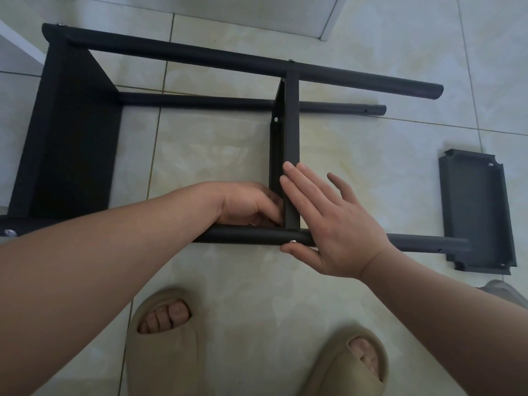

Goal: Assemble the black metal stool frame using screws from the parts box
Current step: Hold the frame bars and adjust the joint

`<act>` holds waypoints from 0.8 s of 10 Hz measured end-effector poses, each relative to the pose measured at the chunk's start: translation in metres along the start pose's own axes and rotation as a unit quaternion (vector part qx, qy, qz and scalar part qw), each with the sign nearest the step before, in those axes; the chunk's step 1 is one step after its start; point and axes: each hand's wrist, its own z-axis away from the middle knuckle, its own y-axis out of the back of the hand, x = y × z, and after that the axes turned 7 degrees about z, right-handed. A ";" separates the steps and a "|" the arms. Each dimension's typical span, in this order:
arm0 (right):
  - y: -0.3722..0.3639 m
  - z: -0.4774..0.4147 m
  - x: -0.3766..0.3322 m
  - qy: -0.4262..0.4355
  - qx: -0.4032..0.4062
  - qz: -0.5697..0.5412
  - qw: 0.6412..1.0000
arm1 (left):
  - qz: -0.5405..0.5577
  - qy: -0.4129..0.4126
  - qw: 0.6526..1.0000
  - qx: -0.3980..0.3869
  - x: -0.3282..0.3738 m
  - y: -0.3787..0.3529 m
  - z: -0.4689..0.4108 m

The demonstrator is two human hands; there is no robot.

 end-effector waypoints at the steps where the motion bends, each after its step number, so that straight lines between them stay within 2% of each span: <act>1: 0.000 0.000 0.000 0.001 0.003 0.000 1.000 | 0.017 0.006 0.999 -0.027 0.000 0.000 0.001; 3: 0.000 0.000 0.000 0.000 0.003 -0.002 1.000 | -0.030 -0.005 1.000 0.003 -0.003 0.003 0.001; 6: -0.001 0.000 0.000 0.000 0.002 0.001 1.000 | 0.046 0.008 0.998 -0.034 0.002 -0.001 0.002; 7: -0.001 0.000 0.000 0.000 0.001 0.001 1.000 | -0.048 0.003 0.999 -0.006 0.000 0.001 0.002; 8: 0.000 0.000 0.000 -0.001 0.003 0.000 1.000 | -0.061 -0.005 0.998 0.011 -0.001 0.001 0.002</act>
